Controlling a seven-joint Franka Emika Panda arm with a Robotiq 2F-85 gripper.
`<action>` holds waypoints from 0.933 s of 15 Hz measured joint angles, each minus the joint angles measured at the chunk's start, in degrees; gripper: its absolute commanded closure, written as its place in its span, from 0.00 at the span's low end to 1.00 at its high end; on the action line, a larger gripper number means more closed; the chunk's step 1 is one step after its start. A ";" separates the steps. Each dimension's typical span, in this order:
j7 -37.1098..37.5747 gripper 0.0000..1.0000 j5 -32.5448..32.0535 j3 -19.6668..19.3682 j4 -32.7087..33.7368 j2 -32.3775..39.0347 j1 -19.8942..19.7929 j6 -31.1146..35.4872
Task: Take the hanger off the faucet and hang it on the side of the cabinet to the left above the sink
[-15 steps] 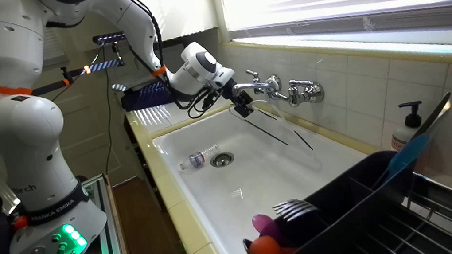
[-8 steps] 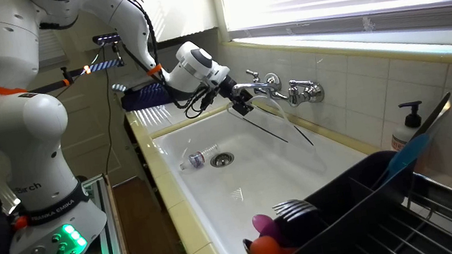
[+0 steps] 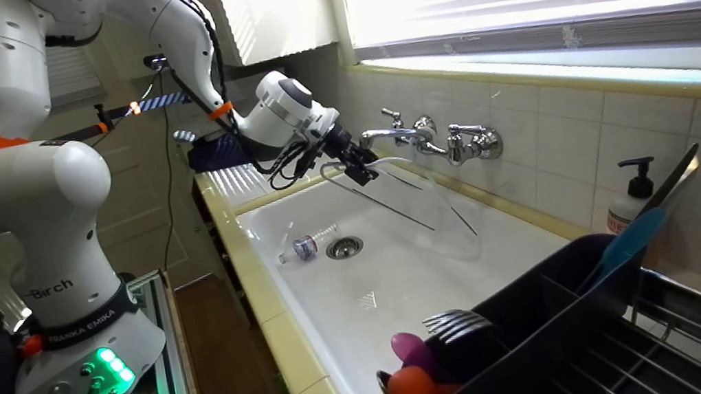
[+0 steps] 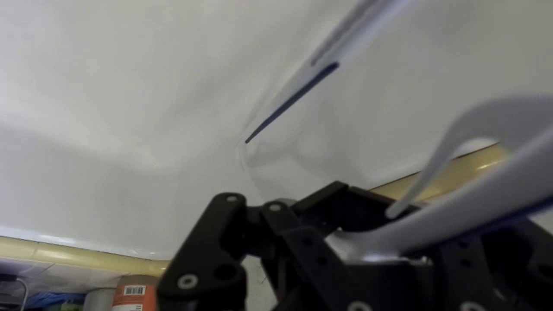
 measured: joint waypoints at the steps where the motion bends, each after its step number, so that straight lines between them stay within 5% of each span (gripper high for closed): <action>1: 0.55 1.00 -0.30 -1.15 -1.16 -0.21 1.78 -0.02; 14: 10.13 1.00 -2.38 -21.69 -10.40 -0.55 26.72 -0.07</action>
